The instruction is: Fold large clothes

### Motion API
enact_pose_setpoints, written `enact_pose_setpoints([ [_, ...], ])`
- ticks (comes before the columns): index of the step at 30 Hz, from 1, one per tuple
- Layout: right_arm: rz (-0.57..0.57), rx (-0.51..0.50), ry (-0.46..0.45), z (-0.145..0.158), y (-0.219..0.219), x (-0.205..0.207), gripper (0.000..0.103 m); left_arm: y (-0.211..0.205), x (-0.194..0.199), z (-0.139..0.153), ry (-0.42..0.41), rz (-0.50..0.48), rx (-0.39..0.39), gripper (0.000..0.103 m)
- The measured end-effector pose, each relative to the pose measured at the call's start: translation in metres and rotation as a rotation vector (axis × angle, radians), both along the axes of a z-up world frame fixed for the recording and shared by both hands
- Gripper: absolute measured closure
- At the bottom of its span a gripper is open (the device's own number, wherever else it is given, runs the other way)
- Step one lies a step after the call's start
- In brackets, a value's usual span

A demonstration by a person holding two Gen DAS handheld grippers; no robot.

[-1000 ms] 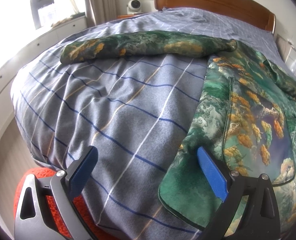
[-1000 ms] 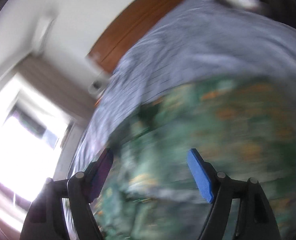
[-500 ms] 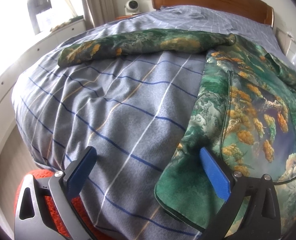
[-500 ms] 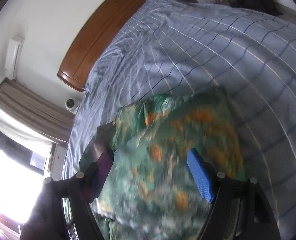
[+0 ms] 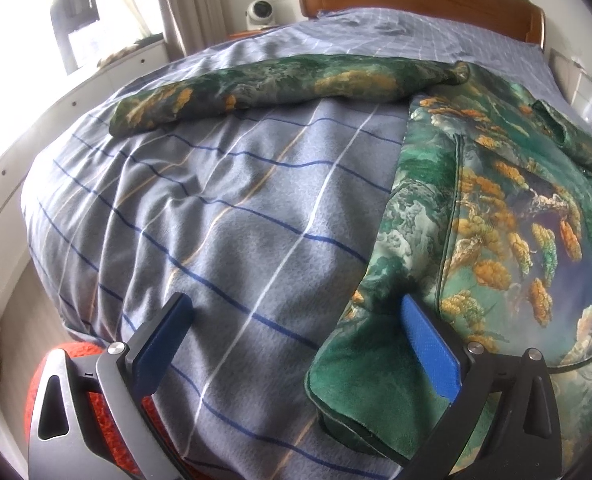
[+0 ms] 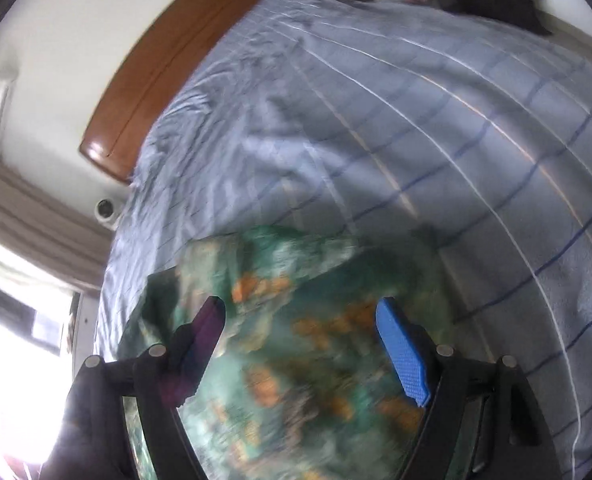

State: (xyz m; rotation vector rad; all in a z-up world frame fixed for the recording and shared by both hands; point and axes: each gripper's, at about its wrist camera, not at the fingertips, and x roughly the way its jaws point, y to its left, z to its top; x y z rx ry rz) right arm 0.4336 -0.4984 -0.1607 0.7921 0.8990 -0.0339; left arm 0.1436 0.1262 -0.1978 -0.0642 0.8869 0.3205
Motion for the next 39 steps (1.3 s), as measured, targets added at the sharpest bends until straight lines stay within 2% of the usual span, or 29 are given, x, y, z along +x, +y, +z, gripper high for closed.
enact_pose_setpoints([
  [2,-0.013,0.040,0.029,-0.019,-0.003,0.002,0.025,0.000,-0.001,0.000,-0.001,0.000,0.002,0.000],
  [4,-0.019,0.057,0.027,-0.025,-0.003,0.002,0.025,0.000,0.000,0.000,-0.001,0.000,0.000,0.000],
  [7,-0.010,0.067,-0.010,-0.014,0.000,-0.009,0.025,0.001,-0.001,0.000,0.000,-0.002,-0.005,0.000],
  [10,0.033,0.117,-0.062,0.003,0.002,-0.041,0.025,0.001,-0.001,0.000,0.000,-0.001,-0.013,0.000],
  [15,0.185,0.114,-0.068,0.013,0.023,-0.131,0.025,0.005,-0.002,0.000,0.005,0.004,-0.043,0.000],
  [19,0.256,0.183,0.006,-0.016,0.040,-0.224,0.025,0.005,-0.003,0.000,0.006,0.005,-0.049,0.000],
  [24,0.185,0.209,-0.030,-0.028,0.041,-0.320,0.025,0.005,-0.005,-0.001,0.003,0.010,-0.038,0.000],
  [29,0.124,0.216,-0.019,-0.034,0.050,-0.381,0.025,0.004,-0.005,-0.001,0.002,0.011,-0.035,0.000],
  [33,0.169,0.160,0.018,-0.031,0.072,-0.400,0.024,0.002,-0.008,-0.001,-0.005,0.013,-0.033,0.000],
  [35,0.199,0.083,0.019,-0.024,0.083,-0.407,0.025,0.002,-0.010,-0.002,-0.009,0.017,-0.040,0.000],
  [37,0.224,-0.003,-0.006,-0.011,0.091,-0.412,0.025,0.004,-0.010,-0.002,-0.006,0.023,-0.064,0.000],
  [39,0.238,-0.085,-0.072,0.006,0.101,-0.414,0.025,0.008,-0.009,-0.003,-0.001,0.029,-0.092,0.000],
])
